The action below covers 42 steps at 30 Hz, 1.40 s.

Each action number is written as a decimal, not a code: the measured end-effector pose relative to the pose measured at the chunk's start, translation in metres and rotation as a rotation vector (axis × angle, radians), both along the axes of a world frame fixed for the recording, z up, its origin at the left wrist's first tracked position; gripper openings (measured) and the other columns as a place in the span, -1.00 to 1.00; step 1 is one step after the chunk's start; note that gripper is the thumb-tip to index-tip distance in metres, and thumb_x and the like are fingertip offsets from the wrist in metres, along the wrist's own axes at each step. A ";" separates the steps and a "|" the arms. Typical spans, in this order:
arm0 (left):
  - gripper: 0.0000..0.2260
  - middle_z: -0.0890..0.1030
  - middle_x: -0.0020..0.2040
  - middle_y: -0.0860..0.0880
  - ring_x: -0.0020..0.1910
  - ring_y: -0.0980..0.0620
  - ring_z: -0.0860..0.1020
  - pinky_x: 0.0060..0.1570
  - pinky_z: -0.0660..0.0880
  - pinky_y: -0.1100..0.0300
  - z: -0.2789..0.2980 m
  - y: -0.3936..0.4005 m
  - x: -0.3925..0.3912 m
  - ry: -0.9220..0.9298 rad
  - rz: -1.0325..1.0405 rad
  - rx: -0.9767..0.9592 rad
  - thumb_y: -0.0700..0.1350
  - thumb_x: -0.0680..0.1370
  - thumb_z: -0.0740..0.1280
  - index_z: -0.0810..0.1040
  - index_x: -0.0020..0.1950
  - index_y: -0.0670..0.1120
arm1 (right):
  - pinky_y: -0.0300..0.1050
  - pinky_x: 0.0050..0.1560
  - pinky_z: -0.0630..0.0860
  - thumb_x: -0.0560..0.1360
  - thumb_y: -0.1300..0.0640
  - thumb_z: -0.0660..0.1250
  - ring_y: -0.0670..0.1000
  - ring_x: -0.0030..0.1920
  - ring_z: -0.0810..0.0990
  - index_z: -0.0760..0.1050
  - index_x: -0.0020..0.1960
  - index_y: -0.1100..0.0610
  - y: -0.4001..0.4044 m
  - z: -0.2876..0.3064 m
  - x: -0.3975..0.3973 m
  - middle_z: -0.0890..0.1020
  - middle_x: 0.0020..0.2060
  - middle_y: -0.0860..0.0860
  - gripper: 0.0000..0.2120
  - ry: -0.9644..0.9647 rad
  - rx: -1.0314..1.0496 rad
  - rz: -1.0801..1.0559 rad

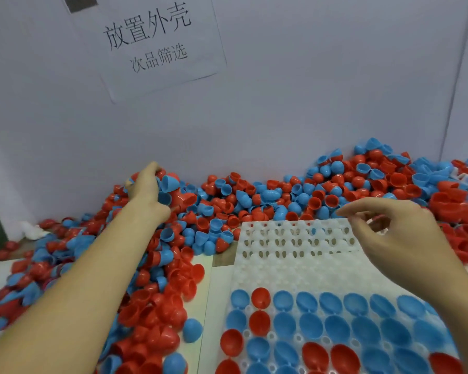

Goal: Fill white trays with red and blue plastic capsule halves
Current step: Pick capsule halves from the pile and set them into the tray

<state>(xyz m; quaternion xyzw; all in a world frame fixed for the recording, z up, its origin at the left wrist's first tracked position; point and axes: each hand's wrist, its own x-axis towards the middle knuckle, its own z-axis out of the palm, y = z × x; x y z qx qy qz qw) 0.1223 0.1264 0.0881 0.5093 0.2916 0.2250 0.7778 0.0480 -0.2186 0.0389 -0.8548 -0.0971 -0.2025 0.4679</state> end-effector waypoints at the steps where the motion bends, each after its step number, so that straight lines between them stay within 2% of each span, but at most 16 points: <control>1: -0.73 0.51 0.00 -0.12 -0.22 -0.05 0.51 0.12 0.54 0.06 -0.001 -0.006 -0.013 -0.031 -0.044 -0.060 -0.08 0.44 0.37 0.49 0.12 -0.08 | -0.52 -0.28 0.43 0.54 0.23 0.36 -0.23 -0.21 0.57 0.67 -0.07 -0.08 0.012 0.003 -0.003 0.64 -0.21 -0.18 -0.77 -0.012 0.010 0.041; 4: -0.85 0.56 -0.09 -0.12 -0.20 -0.04 0.57 0.21 0.49 0.11 -0.009 -0.025 -0.053 -0.165 -0.102 -0.280 -0.06 0.47 0.37 0.54 -0.04 -0.11 | -0.45 -0.27 0.46 0.55 0.20 0.35 -0.21 -0.22 0.59 0.65 -0.07 -0.13 0.054 0.011 -0.012 0.63 -0.26 -0.18 -0.77 0.003 0.078 0.214; 7: -0.90 0.63 -0.12 -0.07 -0.13 0.04 0.62 0.21 0.49 0.23 -0.030 -0.041 -0.094 -0.334 -0.068 -0.475 -0.10 0.41 0.44 0.58 -0.15 -0.09 | -0.42 -0.23 0.51 0.57 0.13 0.34 -0.23 -0.18 0.60 0.59 0.07 -0.18 0.104 0.014 -0.014 0.61 -0.20 -0.18 -0.80 0.104 0.017 0.412; 9: -0.72 0.66 -0.15 0.15 -0.16 0.30 0.62 -0.02 0.50 0.47 -0.037 -0.048 -0.109 -0.430 -0.192 -0.614 -0.17 0.26 0.47 0.53 -0.08 0.00 | -0.40 -0.26 0.54 0.58 0.10 0.34 -0.23 -0.15 0.60 0.50 0.14 -0.14 0.137 0.011 -0.014 0.59 -0.17 -0.15 -0.81 0.176 -0.015 0.483; 11: -0.73 0.66 -0.25 0.19 -0.26 0.30 0.61 -0.25 0.51 0.44 -0.049 -0.051 -0.116 -0.484 -0.211 -0.688 -0.18 0.28 0.46 0.52 -0.09 0.03 | -0.27 -0.26 0.59 0.55 0.11 0.37 -0.14 -0.18 0.63 0.46 0.06 -0.09 0.163 0.005 -0.016 0.61 -0.20 -0.08 -0.84 0.196 0.054 0.495; 13: -0.92 0.62 -0.29 0.04 -0.34 0.12 0.61 -0.35 0.54 0.27 -0.062 -0.052 -0.115 -0.395 -0.110 -0.550 -0.09 0.46 0.41 0.57 -0.21 -0.04 | -0.28 -0.25 0.57 0.52 0.09 0.43 -0.15 -0.18 0.62 0.47 -0.01 -0.09 0.178 -0.006 -0.018 0.62 -0.23 -0.10 -0.84 0.155 0.141 0.462; 17: -0.74 0.53 -0.37 -0.02 -0.41 0.06 0.53 -0.37 0.54 0.24 -0.068 -0.048 -0.105 -0.364 -0.174 -0.694 -0.07 0.52 0.36 0.52 -0.36 -0.10 | -0.44 -0.14 0.51 0.48 0.10 0.47 -0.27 -0.09 0.58 0.53 -0.06 -0.18 0.180 -0.026 -0.013 0.62 -0.19 -0.17 -0.80 0.113 0.130 0.418; 21: -0.83 0.55 -0.18 -0.08 -0.23 -0.01 0.57 -0.09 0.55 0.12 -0.076 -0.056 -0.098 -0.401 -0.152 -0.581 -0.06 0.33 0.45 0.52 -0.20 -0.10 | -0.50 -0.20 0.49 0.50 0.18 0.46 -0.34 -0.14 0.59 0.66 0.00 -0.04 0.173 -0.027 -0.006 0.61 -0.25 -0.25 -0.86 0.045 0.135 0.265; 23: -0.78 0.58 -0.12 -0.11 -0.15 -0.06 0.59 -0.16 0.60 0.10 -0.077 -0.054 -0.096 -0.432 -0.123 -0.583 -0.09 0.32 0.47 0.54 -0.11 -0.12 | -0.46 -0.23 0.52 0.51 0.18 0.45 -0.27 -0.22 0.63 0.69 0.00 0.03 0.160 -0.021 0.001 0.64 -0.27 -0.24 -0.90 0.014 0.160 0.164; 25: -0.85 0.60 -0.12 -0.12 -0.12 -0.08 0.59 -0.25 0.59 0.13 -0.076 -0.046 -0.097 -0.463 -0.159 -0.709 -0.14 0.39 0.46 0.58 -0.11 -0.14 | -0.49 -0.31 0.49 0.51 0.20 0.46 -0.28 -0.28 0.62 0.70 0.01 0.05 0.140 -0.015 0.012 0.61 -0.30 -0.27 -0.88 0.024 0.077 0.086; 27: -0.84 0.59 -0.12 -0.13 -0.07 -0.08 0.56 -0.26 0.59 0.15 -0.074 -0.043 -0.098 -0.450 -0.160 -0.729 -0.15 0.34 0.48 0.58 -0.14 -0.14 | -0.52 -0.36 0.42 0.51 0.22 0.45 -0.28 -0.30 0.58 0.70 0.04 0.07 0.125 -0.015 0.019 0.58 -0.29 -0.28 -0.86 0.106 -0.142 0.053; 29: -0.78 0.57 -0.06 -0.14 -0.01 -0.10 0.55 -0.25 0.60 0.15 -0.076 -0.046 -0.098 -0.423 -0.159 -0.723 -0.15 0.34 0.48 0.56 -0.07 -0.14 | -0.47 -0.30 0.45 0.51 0.26 0.41 -0.24 -0.28 0.57 0.71 0.03 0.08 0.123 -0.021 0.023 0.68 -0.20 -0.16 -0.84 0.179 -0.338 0.081; 31: -0.78 0.57 -0.01 -0.16 0.04 -0.11 0.55 -0.26 0.60 0.14 -0.077 -0.049 -0.097 -0.395 -0.160 -0.727 -0.13 0.43 0.45 0.55 0.02 -0.15 | -0.25 -0.16 0.62 0.52 0.28 0.37 -0.13 -0.20 0.63 0.70 0.04 0.07 0.132 -0.031 0.022 0.71 -0.09 -0.04 -0.79 0.253 -0.485 0.140; 34: -0.79 0.56 0.03 -0.17 0.06 -0.11 0.55 -0.29 0.59 0.15 -0.077 -0.052 -0.096 -0.378 -0.164 -0.753 -0.12 0.47 0.44 0.54 0.05 -0.15 | -0.03 -0.04 0.66 0.50 0.26 0.35 0.01 -0.11 0.65 0.67 0.07 0.02 0.147 -0.040 0.020 0.68 -0.04 -0.01 -0.76 0.286 -0.674 0.155; 39: -0.78 0.57 0.04 -0.20 0.04 -0.14 0.57 -0.30 0.60 0.14 -0.078 -0.054 -0.095 -0.399 -0.173 -0.746 -0.11 0.49 0.43 0.54 0.08 -0.17 | -0.02 -0.02 0.66 0.51 0.21 0.33 0.03 -0.08 0.66 0.66 0.08 0.04 0.144 -0.040 0.020 0.69 -0.01 -0.01 -0.79 0.257 -0.778 0.155; 42: -0.78 0.57 0.04 -0.18 0.01 -0.11 0.56 -0.29 0.61 0.13 -0.078 -0.056 -0.093 -0.402 -0.152 -0.691 -0.13 0.50 0.42 0.53 0.12 -0.11 | -0.29 -0.12 0.58 0.57 0.13 0.34 -0.14 -0.11 0.62 0.62 0.09 -0.09 0.137 -0.021 0.013 0.67 -0.11 -0.17 -0.82 0.134 -0.552 0.253</control>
